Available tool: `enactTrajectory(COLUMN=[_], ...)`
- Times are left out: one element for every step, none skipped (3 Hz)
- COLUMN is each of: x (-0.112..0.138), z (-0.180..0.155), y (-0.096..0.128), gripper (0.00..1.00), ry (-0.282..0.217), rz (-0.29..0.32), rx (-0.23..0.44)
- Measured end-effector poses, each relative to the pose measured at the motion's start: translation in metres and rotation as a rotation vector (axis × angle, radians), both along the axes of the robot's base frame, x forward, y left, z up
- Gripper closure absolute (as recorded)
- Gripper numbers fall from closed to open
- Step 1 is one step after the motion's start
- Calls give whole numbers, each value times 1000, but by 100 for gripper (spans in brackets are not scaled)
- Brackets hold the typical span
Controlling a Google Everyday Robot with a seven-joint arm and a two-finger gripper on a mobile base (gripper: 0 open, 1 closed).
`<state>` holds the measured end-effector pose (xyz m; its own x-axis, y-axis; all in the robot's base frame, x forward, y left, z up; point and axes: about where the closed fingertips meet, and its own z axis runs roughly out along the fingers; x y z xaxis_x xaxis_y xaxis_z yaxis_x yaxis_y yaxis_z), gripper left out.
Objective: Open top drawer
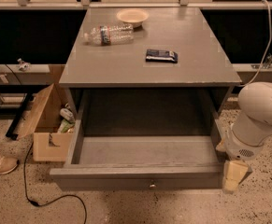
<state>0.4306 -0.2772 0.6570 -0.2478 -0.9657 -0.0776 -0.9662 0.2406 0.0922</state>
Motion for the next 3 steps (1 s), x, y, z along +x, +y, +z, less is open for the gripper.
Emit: enactTrajectory(x=[0,2,0], z=[0,22,65], y=[0,-7,-17], gripper=[0,0,0], ry=[0,-56,-154], rz=[0,3,11], rx=[0,20,23])
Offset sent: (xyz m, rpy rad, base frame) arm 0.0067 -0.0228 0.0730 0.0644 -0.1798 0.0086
